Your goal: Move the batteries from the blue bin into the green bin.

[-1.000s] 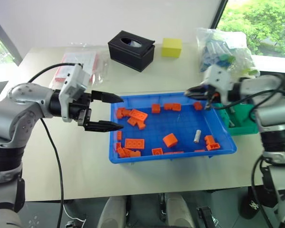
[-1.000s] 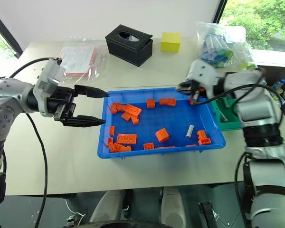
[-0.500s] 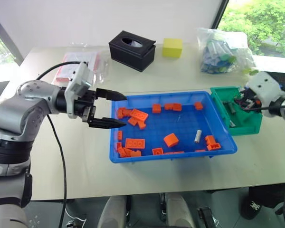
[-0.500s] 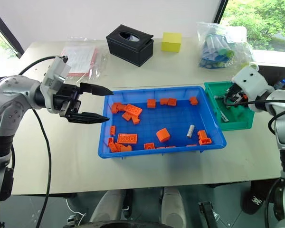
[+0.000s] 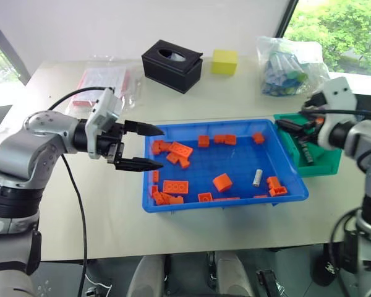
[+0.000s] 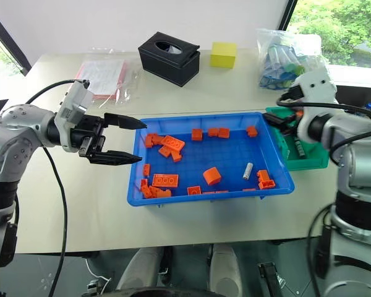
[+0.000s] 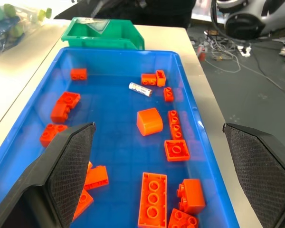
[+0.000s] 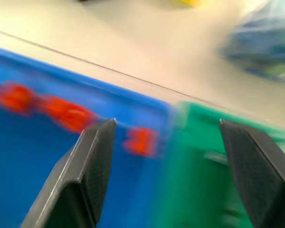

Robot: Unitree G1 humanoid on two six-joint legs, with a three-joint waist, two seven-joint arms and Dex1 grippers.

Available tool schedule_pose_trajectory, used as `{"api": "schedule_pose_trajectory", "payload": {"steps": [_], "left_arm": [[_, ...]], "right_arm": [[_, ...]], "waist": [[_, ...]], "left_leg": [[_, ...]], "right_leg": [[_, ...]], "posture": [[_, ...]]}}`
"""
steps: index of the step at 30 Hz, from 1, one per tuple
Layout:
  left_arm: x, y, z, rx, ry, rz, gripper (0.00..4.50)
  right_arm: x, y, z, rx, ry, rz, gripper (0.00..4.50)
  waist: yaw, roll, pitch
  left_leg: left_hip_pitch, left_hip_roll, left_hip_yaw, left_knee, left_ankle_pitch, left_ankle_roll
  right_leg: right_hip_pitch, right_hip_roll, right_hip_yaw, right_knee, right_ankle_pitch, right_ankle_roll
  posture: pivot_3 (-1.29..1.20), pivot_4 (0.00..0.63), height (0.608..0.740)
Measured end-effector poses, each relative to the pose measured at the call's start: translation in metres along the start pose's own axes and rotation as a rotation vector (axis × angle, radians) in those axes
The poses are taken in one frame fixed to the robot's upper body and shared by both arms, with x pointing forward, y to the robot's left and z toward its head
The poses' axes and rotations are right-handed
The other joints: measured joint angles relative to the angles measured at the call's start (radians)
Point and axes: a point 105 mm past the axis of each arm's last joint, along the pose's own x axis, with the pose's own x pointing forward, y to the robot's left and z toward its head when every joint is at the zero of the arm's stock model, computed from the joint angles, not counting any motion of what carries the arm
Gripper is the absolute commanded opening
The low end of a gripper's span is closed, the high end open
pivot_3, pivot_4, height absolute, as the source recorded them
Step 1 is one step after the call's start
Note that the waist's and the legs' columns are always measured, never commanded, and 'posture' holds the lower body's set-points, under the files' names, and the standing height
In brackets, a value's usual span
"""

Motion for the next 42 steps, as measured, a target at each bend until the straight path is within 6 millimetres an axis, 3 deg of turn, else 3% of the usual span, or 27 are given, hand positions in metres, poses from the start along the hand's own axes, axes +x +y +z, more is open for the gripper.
{"api": "schedule_pose_trajectory", "payload": {"steps": [3, 7, 11, 16, 25, 28, 33, 42], "left_arm": [[0.000, 0.000, 0.000, 0.003, 0.000, 0.003, 4.50], [-0.001, 0.000, 0.001, 0.003, -0.002, 0.005, 4.50], [0.000, 0.000, 0.001, 0.003, -0.004, 0.002, 4.50], [0.000, 0.000, 0.001, 0.003, -0.004, 0.000, 4.50], [0.000, 0.000, 0.001, 0.004, -0.004, 0.001, 4.50], [0.000, 0.000, 0.001, 0.004, -0.005, 0.003, 4.50], [0.000, 0.000, 0.002, 0.007, -0.007, 0.005, 4.50], [0.001, 0.003, 0.007, 0.022, -0.017, 0.020, 4.50]], "right_arm": [[0.002, 0.022, -0.021, 0.075, 0.034, 0.059, 3.52], [0.002, 0.030, -0.071, 0.154, 0.154, 0.049, 3.52], [-0.005, 0.023, -0.082, 0.194, 0.163, 0.001, 3.52], [-0.006, 0.030, -0.103, 0.245, 0.214, 0.026, 3.52], [0.000, 0.038, -0.106, 0.257, 0.242, 0.065, 3.52], [0.006, 0.045, -0.105, 0.244, 0.256, 0.094, 2.67], [0.016, 0.057, -0.096, 0.211, 0.262, 0.142, 0.03], [0.018, 0.047, -0.079, 0.138, 0.264, 0.124, 0.03]], "waist": [[0.007, 0.000, 0.000], [0.001, 0.000, 0.000], [-0.005, 0.000, 0.000], [-0.001, 0.000, 0.000], [-0.001, 0.000, 0.000], [-0.002, 0.000, 0.000], [-0.002, 0.000, 0.000], [-0.002, 0.000, 0.000]], "left_leg": [[0.000, -0.001, -0.001, 0.000, 0.000, 0.000], [0.000, -0.003, 0.001, 0.000, 0.000, 0.001], [0.001, -0.002, 0.001, 0.000, 0.000, 0.001], [0.001, -0.001, 0.000, 0.000, 0.000, 0.001], [0.001, -0.001, -0.001, 0.000, -0.001, 0.001], [0.001, -0.001, -0.001, 0.000, -0.001, 0.001], [0.001, -0.001, -0.001, 0.000, -0.001, 0.001], [0.001, -0.001, 0.000, 0.000, -0.001, 0.001]], "right_leg": [[0.001, -0.001, -0.001, -0.002, 0.000, 0.000], [0.002, -0.003, -0.001, -0.002, 0.000, 0.000], [0.002, -0.002, -0.001, -0.001, 0.000, 0.000], [0.002, 0.000, -0.001, -0.001, 0.000, 0.000], [0.002, 0.000, -0.001, -0.001, -0.001, -0.002], [0.002, 0.000, -0.001, -0.001, -0.002, -0.003], [0.002, 0.000, -0.001, -0.001, -0.002, -0.003], [0.002, 0.000, -0.001, -0.001, -0.001, -0.002]], "posture": [[0.00, 0.150, 0.692], [0.00, 0.150, 0.692], [0.00, 0.150, 0.692], [0.00, 0.150, 0.692], [0.00, 0.150, 0.692], [0.00, 0.150, 0.692], [0.00, 0.150, 0.692], [0.00, 0.150, 0.692]]}}
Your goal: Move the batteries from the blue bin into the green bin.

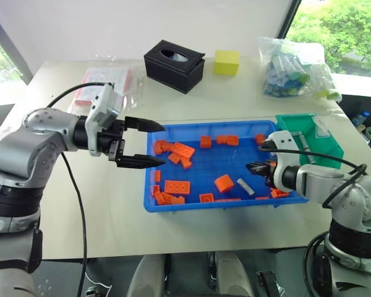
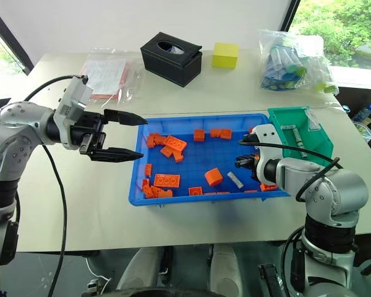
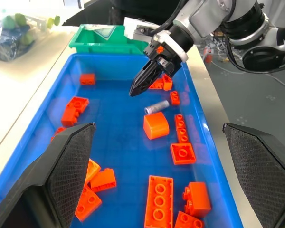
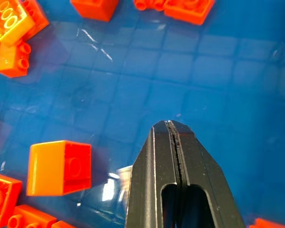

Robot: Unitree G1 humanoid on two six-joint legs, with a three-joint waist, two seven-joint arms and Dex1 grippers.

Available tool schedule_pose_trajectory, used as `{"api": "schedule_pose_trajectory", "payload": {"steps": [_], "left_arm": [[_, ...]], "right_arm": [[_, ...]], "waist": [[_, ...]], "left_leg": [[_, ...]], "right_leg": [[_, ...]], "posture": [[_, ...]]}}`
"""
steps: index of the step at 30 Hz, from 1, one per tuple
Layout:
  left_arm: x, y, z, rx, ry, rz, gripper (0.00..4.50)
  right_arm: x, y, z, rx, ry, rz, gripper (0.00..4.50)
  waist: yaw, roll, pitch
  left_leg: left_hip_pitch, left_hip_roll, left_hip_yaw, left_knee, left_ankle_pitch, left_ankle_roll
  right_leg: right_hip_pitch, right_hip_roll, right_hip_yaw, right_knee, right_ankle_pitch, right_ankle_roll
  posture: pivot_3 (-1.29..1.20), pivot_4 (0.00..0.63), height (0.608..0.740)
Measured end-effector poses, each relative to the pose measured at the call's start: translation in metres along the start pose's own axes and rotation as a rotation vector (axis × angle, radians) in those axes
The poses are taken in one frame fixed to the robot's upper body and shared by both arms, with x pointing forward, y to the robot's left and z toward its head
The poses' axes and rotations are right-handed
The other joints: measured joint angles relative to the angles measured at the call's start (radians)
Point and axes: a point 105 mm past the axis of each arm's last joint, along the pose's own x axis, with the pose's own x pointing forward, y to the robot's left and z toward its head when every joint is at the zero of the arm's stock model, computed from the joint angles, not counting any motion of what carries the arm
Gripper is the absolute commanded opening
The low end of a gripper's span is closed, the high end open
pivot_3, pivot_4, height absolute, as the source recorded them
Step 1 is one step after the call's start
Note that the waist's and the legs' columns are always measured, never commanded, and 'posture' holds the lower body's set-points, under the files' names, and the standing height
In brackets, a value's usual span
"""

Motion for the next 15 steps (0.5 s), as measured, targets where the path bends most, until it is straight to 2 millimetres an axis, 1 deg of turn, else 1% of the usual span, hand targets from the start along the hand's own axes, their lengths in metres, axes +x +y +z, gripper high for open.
{"api": "schedule_pose_trajectory", "payload": {"steps": [1, 2, 4, 5, 8, 11, 15], "left_arm": [[0.000, 0.000, 0.000, 0.000, -0.002, 0.000, 4.50], [0.001, 0.000, 0.000, -0.001, -0.004, 0.000, 4.50], [0.001, 0.000, 0.000, -0.001, -0.004, 0.000, 4.50], [0.001, 0.000, 0.000, -0.001, -0.006, 0.000, 4.50], [0.002, 0.000, 0.000, -0.001, -0.008, 0.002, 4.50], [0.003, 0.001, 0.000, -0.002, -0.012, 0.002, 4.50], [0.005, 0.001, 0.001, -0.001, -0.022, -0.004, 4.50]], "right_arm": [[-0.002, -0.002, 0.002, -0.014, -0.001, -0.004, 0.03], [-0.005, -0.003, 0.005, -0.026, -0.003, -0.002, 0.27], [-0.008, -0.002, 0.008, -0.046, -0.002, 0.013, 0.85], [-0.011, 0.000, 0.007, -0.071, 0.015, 0.036, 1.36], [-0.017, 0.012, 0.004, -0.161, 0.077, 0.126, 1.36], [-0.018, 0.025, -0.001, -0.222, 0.142, 0.214, 1.36], [-0.015, 0.035, 0.008, -0.296, 0.202, 0.274, 1.36]], "waist": [[0.000, 0.000, 0.000], [0.000, 0.000, 0.000], [0.000, 0.000, 0.000], [0.000, 0.000, 0.000], [0.000, 0.000, 0.000], [-0.001, 0.000, 0.000], [-0.004, 0.000, 0.000]], "left_leg": [[0.000, 0.000, 0.000, 0.000, 0.000, 0.000], [0.000, 0.000, 0.000, 0.000, 0.000, 0.000], [0.000, 0.000, 0.000, 0.000, 0.000, 0.000], [0.000, 0.000, 0.000, 0.000, 0.000, 0.000], [0.000, 0.000, 0.000, 0.000, 0.000, 0.000], [0.000, 0.000, 0.000, 0.000, 0.000, 0.000], [0.000, 0.000, 0.000, 0.000, 0.000, 0.000]], "right_leg": [[0.000, 0.000, 0.000, 0.000, 0.000, 0.000], [0.000, 0.000, 0.000, 0.000, 0.000, 0.000], [0.000, 0.000, 0.000, 0.000, 0.000, 0.000], [0.000, 0.000, 0.000, 0.000, 0.000, 0.000], [0.000, 0.000, 0.000, 0.000, 0.000, 0.000], [0.000, 0.000, 0.000, -0.001, 0.000, 0.000], [0.000, 0.000, 0.000, -0.001, -0.001, -0.001]], "posture": [[0.00, 0.150, 0.692], [0.00, 0.150, 0.692], [0.00, 0.150, 0.692], [0.00, 0.150, 0.692], [0.00, 0.150, 0.692], [0.00, 0.150, 0.692], [0.00, 0.150, 0.692]]}}
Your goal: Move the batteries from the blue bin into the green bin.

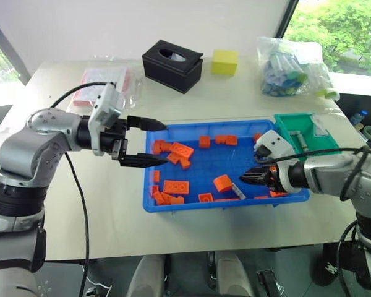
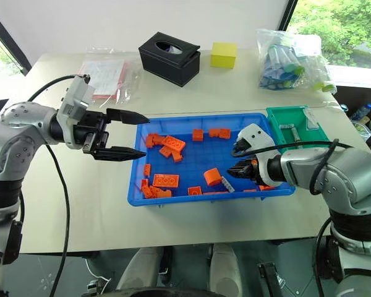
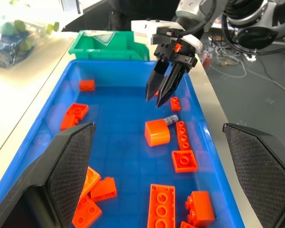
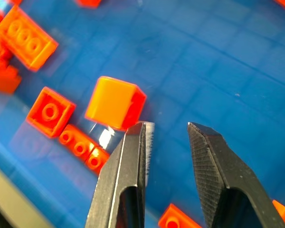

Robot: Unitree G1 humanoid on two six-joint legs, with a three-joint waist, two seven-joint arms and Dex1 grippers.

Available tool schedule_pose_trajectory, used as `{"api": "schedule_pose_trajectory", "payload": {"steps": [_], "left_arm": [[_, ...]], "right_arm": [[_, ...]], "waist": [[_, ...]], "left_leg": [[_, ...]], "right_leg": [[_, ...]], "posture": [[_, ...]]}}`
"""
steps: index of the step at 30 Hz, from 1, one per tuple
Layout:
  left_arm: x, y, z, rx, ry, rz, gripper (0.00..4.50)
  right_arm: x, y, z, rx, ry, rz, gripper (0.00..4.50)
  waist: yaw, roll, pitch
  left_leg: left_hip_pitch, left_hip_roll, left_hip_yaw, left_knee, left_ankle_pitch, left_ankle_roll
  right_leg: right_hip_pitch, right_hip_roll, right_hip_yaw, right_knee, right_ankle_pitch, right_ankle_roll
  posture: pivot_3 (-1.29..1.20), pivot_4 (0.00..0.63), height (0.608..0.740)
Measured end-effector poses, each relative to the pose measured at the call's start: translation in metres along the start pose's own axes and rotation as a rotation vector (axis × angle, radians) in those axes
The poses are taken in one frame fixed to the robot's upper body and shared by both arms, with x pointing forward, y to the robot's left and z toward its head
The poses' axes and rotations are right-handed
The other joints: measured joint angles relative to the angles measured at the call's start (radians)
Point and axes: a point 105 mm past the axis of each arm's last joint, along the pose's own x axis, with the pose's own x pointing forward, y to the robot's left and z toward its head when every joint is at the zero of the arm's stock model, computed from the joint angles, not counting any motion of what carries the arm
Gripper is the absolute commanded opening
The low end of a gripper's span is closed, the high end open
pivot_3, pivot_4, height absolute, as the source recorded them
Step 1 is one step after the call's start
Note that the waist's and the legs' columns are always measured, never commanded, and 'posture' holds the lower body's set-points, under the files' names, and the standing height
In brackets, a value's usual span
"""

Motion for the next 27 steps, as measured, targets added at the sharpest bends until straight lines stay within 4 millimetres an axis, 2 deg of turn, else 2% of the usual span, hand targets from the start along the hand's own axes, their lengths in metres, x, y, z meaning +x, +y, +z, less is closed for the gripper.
{"api": "schedule_pose_trajectory", "payload": {"steps": [3, 10, 13, 16, 27], "left_arm": [[0.003, 0.000, 0.002, 0.008, -0.006, -0.007, 4.50], [0.004, -0.001, -0.004, -0.010, -0.004, 0.005, 4.50], [0.004, -0.002, -0.005, -0.006, -0.003, 0.014, 4.50], [0.002, -0.004, -0.006, -0.004, -0.005, 0.025, 4.50], [0.000, -0.003, -0.006, -0.003, -0.009, 0.045, 4.50]], "right_arm": [[0.005, 0.006, 0.005, -0.039, 0.060, 0.056, 1.36], [0.012, 0.007, -0.014, -0.100, 0.205, 0.123, 1.36], [0.013, -0.001, -0.015, -0.100, 0.216, 0.106, 2.20], [0.011, -0.005, -0.012, -0.088, 0.213, 0.107, 3.64], [0.027, 0.005, -0.016, -0.055, 0.225, 0.149, 3.64]], "waist": [[0.001, 0.000, 0.000], [0.003, -0.001, 0.000], [0.003, 0.000, 0.000], [0.001, 0.000, 0.000], [0.004, -0.001, 0.000]], "left_leg": [[-0.001, 0.000, 0.000, 0.000, 0.000, 0.000], [-0.002, -0.001, 0.001, 0.000, -0.001, 0.001], [-0.002, -0.001, 0.001, 0.000, -0.001, 0.001], [-0.002, -0.001, 0.001, 0.000, -0.001, 0.001], [-0.002, -0.001, 0.002, 0.000, -0.001, 0.001]], "right_leg": [[0.000, 0.000, 0.000, 0.000, 0.000, 0.000], [-0.001, -0.002, 0.000, -0.002, 0.001, 0.002], [-0.002, -0.002, 0.000, -0.001, 0.001, 0.002], [-0.002, -0.002, 0.000, -0.001, 0.001, 0.002], [-0.002, -0.002, 0.000, -0.001, 0.002, 0.003]], "posture": [[0.00, 0.150, 0.692], [0.00, 0.150, 0.692], [0.00, 0.150, 0.692], [0.00, 0.150, 0.692], [0.00, 0.150, 0.692]]}}
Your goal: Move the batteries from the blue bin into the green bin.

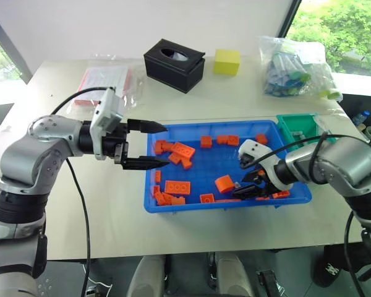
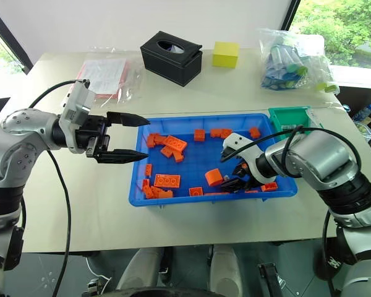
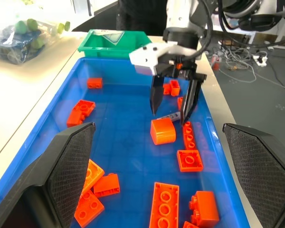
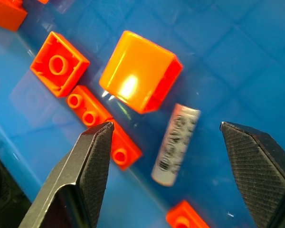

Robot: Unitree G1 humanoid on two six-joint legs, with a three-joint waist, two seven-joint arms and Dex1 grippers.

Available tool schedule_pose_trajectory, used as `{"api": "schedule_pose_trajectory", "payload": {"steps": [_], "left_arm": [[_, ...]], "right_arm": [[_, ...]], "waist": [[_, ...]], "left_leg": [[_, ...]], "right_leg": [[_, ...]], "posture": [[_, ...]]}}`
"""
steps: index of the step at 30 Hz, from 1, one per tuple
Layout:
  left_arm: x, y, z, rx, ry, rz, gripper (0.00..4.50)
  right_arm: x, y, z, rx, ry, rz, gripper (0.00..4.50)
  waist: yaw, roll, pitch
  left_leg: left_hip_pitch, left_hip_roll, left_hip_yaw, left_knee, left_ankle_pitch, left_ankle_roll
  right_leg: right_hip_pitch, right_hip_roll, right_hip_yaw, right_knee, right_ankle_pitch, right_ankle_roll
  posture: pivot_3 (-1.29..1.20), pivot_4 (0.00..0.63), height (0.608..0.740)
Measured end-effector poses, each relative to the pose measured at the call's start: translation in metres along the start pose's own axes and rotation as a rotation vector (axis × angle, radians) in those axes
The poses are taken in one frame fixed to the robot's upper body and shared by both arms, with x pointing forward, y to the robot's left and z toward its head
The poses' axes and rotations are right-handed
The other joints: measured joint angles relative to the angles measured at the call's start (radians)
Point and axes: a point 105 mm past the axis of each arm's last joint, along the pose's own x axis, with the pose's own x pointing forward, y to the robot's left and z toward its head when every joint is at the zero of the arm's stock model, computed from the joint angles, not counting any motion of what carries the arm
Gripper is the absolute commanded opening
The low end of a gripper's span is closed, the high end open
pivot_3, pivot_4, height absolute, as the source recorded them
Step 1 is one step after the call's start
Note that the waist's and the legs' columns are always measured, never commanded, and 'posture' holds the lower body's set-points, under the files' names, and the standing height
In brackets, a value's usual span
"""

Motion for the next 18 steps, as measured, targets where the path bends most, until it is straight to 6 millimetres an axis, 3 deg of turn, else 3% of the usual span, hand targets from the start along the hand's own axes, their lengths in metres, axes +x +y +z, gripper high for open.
{"api": "schedule_pose_trajectory", "payload": {"steps": [3, 6, 12, 16, 18], "left_arm": [[0.000, 0.000, 0.002, 0.011, -0.003, 0.000, 4.50], [0.000, 0.001, 0.003, 0.018, -0.005, -0.001, 4.50], [-0.001, 0.001, 0.003, 0.017, -0.004, -0.006, 4.50], [-0.002, 0.000, 0.003, 0.017, -0.002, -0.017, 4.50], [-0.002, -0.001, 0.003, 0.017, 0.000, -0.027, 4.50]], "right_arm": [[0.003, -0.002, -0.001, -0.016, 0.000, -0.022, 3.64], [0.005, -0.006, -0.003, -0.091, -0.002, -0.061, 2.90], [0.004, -0.014, -0.003, -0.133, -0.013, -0.099, 0.03], [0.000, -0.016, 0.002, -0.122, -0.028, -0.100, 0.03], [-0.012, -0.020, 0.013, -0.115, -0.074, -0.124, 0.03]], "waist": [[0.001, 0.000, 0.000], [0.000, -0.001, 0.000], [0.000, -0.001, 0.000], [0.000, 0.000, 0.000], [0.000, 0.000, 0.000]], "left_leg": [[0.000, 0.000, 0.000, 0.000, 0.000, 0.000], [0.000, 0.000, 0.000, 0.000, 0.000, 0.000], [0.000, 0.000, 0.000, 0.000, 0.000, 0.000], [0.000, 0.000, 0.000, 0.000, 0.000, 0.000], [0.000, 0.000, 0.000, 0.000, 0.000, 0.000]], "right_leg": [[0.000, 0.000, 0.000, 0.000, 0.000, 0.000], [0.001, 0.000, 0.000, 0.000, 0.000, 0.000], [0.000, 0.000, 0.000, 0.000, 0.000, 0.000], [0.000, 0.000, 0.000, 0.000, 0.000, 0.000], [0.000, 0.000, 0.000, 0.000, 0.000, 0.000]], "posture": [[0.00, 0.150, 0.692], [0.00, 0.150, 0.692], [0.00, 0.150, 0.692], [0.00, 0.150, 0.692], [0.00, 0.150, 0.692]]}}
